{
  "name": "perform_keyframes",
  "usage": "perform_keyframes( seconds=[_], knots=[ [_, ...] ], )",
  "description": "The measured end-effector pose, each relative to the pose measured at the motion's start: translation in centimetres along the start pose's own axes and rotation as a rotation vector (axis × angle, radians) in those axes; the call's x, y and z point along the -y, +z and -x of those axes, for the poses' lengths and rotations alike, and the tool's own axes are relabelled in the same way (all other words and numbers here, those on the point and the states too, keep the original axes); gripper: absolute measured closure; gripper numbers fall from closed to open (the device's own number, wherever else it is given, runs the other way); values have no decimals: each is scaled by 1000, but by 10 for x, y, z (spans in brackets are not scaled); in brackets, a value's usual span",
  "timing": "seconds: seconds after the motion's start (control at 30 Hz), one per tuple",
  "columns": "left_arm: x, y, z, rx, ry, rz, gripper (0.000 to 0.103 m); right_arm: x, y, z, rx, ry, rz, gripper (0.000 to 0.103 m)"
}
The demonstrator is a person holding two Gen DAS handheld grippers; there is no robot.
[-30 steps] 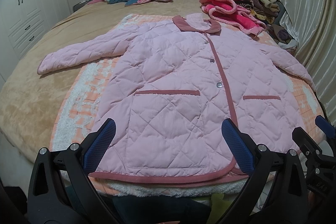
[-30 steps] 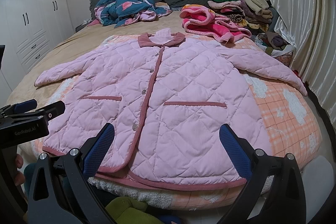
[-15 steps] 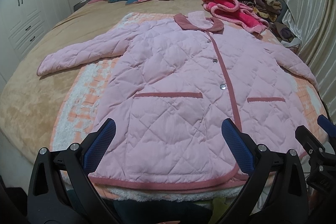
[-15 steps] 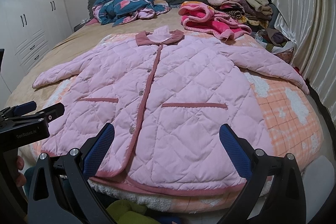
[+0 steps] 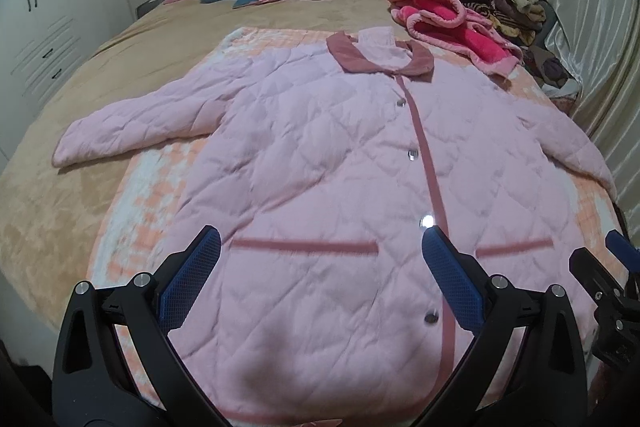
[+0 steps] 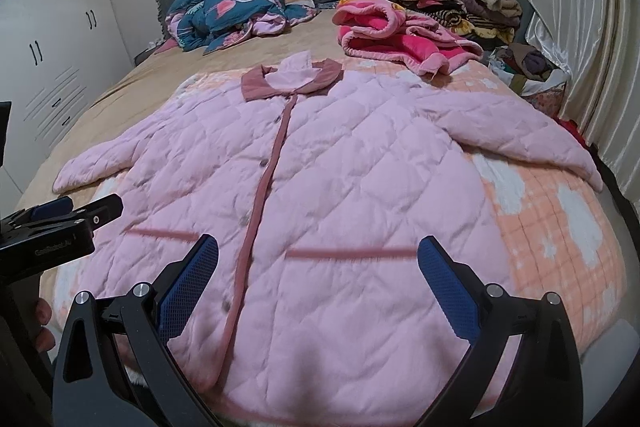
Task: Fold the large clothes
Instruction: 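Move the right gripper to the coat's side and grasp its edge, then lift the coat side with its sleeve and fold it over the coat front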
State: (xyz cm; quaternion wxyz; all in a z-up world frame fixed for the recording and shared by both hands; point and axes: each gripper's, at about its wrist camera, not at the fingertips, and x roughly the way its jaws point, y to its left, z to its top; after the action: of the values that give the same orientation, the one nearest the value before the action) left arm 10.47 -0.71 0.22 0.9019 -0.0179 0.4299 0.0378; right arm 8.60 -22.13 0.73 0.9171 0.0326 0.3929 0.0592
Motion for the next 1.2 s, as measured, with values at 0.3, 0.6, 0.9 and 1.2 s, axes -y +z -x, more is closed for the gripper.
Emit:
perform_keyframes(
  seconds=[0.3, 0.6, 0.9, 1.2],
  knots=[
    [22, 53, -41, -16, -20, 0, 9, 32, 55, -46, -2, -11, -27, 4],
    [53, 91, -90, -68, -21, -36, 9, 88, 100, -87, 18, -77, -92, 4],
    [72, 115, -131, -107, -41, -51, 9, 188, 108, -124, -23, -202, -275, 4],
    [93, 137, -155, -104, -39, -81, 9, 289, 87, -141, -55, -312, -515, 4]
  ],
)
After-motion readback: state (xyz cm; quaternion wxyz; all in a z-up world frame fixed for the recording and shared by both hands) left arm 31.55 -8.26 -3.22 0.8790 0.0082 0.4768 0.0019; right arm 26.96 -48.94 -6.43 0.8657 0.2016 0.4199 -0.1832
